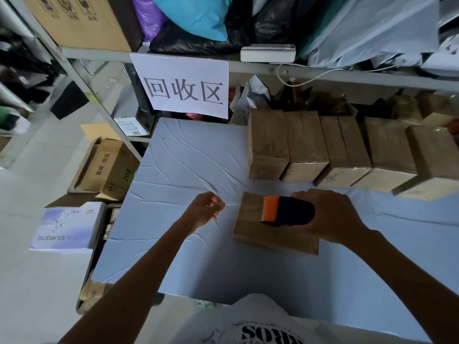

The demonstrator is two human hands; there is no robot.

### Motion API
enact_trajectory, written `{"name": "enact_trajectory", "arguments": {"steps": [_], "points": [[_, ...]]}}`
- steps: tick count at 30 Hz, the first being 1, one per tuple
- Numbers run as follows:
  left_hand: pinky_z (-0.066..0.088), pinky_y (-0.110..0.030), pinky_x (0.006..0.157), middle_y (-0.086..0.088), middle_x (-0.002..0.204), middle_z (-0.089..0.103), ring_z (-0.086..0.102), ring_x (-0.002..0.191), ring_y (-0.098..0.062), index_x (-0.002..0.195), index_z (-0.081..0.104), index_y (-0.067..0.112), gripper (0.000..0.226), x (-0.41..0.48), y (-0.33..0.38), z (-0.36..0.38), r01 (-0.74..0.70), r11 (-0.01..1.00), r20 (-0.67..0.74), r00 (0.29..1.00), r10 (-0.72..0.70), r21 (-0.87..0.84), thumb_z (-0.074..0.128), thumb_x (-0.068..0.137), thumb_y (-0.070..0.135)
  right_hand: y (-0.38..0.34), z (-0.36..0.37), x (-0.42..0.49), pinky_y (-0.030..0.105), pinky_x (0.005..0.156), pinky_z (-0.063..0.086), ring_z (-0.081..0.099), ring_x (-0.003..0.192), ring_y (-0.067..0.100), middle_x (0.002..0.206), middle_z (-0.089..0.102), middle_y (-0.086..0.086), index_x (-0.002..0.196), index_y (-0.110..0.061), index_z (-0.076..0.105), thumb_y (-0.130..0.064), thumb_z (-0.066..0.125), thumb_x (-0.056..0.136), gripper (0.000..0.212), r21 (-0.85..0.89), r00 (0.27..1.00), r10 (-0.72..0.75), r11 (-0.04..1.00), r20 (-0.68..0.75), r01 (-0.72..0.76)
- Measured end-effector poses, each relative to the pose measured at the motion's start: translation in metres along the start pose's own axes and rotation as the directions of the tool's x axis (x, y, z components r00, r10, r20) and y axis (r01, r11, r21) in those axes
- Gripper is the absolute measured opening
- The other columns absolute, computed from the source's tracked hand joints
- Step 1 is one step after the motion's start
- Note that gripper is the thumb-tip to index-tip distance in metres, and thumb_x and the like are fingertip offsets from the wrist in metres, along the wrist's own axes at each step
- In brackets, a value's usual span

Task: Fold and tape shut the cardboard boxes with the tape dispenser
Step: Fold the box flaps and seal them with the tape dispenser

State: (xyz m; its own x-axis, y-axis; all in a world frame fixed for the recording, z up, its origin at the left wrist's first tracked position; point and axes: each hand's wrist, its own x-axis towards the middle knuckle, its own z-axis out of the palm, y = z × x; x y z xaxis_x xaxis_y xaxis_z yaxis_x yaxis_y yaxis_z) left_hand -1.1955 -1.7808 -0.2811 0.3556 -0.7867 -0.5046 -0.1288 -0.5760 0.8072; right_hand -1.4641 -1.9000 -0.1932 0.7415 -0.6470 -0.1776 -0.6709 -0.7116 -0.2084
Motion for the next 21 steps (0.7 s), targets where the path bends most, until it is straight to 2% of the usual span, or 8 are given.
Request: {"name": "enact_trajectory", "arguments": {"steps": [8, 11, 13, 14, 16, 18, 19, 21], "points": [[0.049, -0.022, 0.065, -0.008, 0.081, 0.066, 0.059, 0.066, -0.011, 0.096, 0.06, 0.013, 0.012, -0.002, -0.003, 0.028, 0.051, 0.997, 0.054, 0.997, -0.053, 0.052, 0.067, 0.087, 0.019, -0.002, 0.002, 0.004, 0.02, 0.066, 0.046, 0.058, 0.078, 0.008, 0.092, 0.064, -0.008, 0.118, -0.029, 0.057, -0.067, 0.071, 0.063, 0.068, -0.006, 1.0, -0.007, 1.0, -0.007, 0.007], [0.051, -0.023, 0.07, -0.014, 0.099, 0.068, 0.064, 0.076, -0.015, 0.123, 0.051, 0.02, 0.045, -0.001, 0.001, 0.034, 0.094, 0.992, -0.005, 0.996, -0.093, 0.08, 0.072, 0.084, 0.025, -0.004, 0.001, 0.008, 0.022, 0.07, 0.05, 0.058, 0.08, 0.008, 0.094, 0.063, -0.009, 0.118, -0.03, 0.056, -0.068, 0.069, 0.064, 0.067, -0.025, 1.0, -0.001, 1.0, 0.01, 0.001], [0.049, -0.031, 0.087, -0.01, 0.119, 0.059, 0.061, 0.102, -0.022, 0.138, 0.04, 0.024, 0.072, -0.001, 0.003, 0.03, 0.072, 0.965, -0.08, 0.995, -0.054, 0.251, 0.078, 0.076, 0.031, -0.004, 0.001, 0.01, 0.021, 0.072, 0.049, 0.058, 0.083, 0.008, 0.097, 0.063, -0.009, 0.119, -0.032, 0.054, -0.071, 0.067, 0.064, 0.068, -0.052, 1.0, -0.001, 0.999, 0.014, 0.001], [0.049, -0.036, 0.093, -0.009, 0.125, 0.054, 0.058, 0.108, -0.024, 0.138, 0.042, 0.022, 0.075, -0.003, 0.005, 0.027, 0.049, 0.96, -0.133, 0.991, -0.012, 0.276, 0.08, 0.074, 0.032, -0.004, 0.002, 0.01, 0.021, 0.071, 0.047, 0.058, 0.083, 0.008, 0.097, 0.063, -0.009, 0.119, -0.032, 0.054, -0.072, 0.066, 0.064, 0.069, -0.062, 1.0, -0.002, 0.998, 0.013, 0.003], [0.053, -0.04, 0.089, -0.01, 0.122, 0.059, 0.062, 0.099, -0.024, 0.124, 0.055, 0.016, 0.056, -0.007, 0.013, 0.027, 0.003, 0.989, -0.2, 0.979, 0.028, 0.15, 0.079, 0.076, 0.032, -0.006, 0.003, 0.011, 0.02, 0.069, 0.044, 0.057, 0.081, 0.007, 0.095, 0.063, -0.01, 0.117, -0.033, 0.055, -0.074, 0.065, 0.063, 0.069, -0.07, 1.0, -0.005, 0.998, 0.007, 0.005], [0.057, -0.043, 0.083, -0.013, 0.112, 0.065, 0.066, 0.092, -0.025, 0.113, 0.061, 0.013, 0.041, -0.011, 0.028, 0.034, 0.009, 1.0, -0.115, 0.993, -0.009, -0.002, 0.072, 0.081, 0.036, -0.008, 0.003, 0.012, 0.021, 0.069, 0.046, 0.057, 0.079, 0.007, 0.093, 0.063, -0.011, 0.116, -0.033, 0.056, -0.075, 0.064, 0.063, 0.069, -0.069, 1.0, 0.001, 0.998, 0.004, 0.0], [0.058, -0.043, 0.082, -0.012, 0.111, 0.065, 0.066, 0.093, -0.026, 0.115, 0.061, 0.014, 0.043, -0.012, 0.034, 0.04, 0.021, 1.0, -0.056, 0.998, -0.022, -0.015, 0.071, 0.082, 0.039, -0.009, 0.003, 0.012, 0.021, 0.07, 0.047, 0.057, 0.08, 0.007, 0.094, 0.063, -0.011, 0.117, -0.033, 0.055, -0.075, 0.064, 0.062, 0.069, -0.068, 1.0, 0.007, 0.998, 0.009, -0.006], [0.057, -0.04, 0.083, -0.006, 0.113, 0.062, 0.064, 0.099, -0.026, 0.126, 0.054, 0.021, 0.051, -0.013, 0.043, 0.048, 0.007, 0.994, -0.01, 1.0, -0.006, 0.109, 0.069, 0.082, 0.043, -0.01, 0.002, 0.012, 0.023, 0.072, 0.049, 0.058, 0.081, 0.007, 0.094, 0.063, -0.011, 0.116, -0.033, 0.055, -0.075, 0.064, 0.062, 0.069, -0.06, 1.0, 0.015, 0.998, 0.015, -0.014]]}}
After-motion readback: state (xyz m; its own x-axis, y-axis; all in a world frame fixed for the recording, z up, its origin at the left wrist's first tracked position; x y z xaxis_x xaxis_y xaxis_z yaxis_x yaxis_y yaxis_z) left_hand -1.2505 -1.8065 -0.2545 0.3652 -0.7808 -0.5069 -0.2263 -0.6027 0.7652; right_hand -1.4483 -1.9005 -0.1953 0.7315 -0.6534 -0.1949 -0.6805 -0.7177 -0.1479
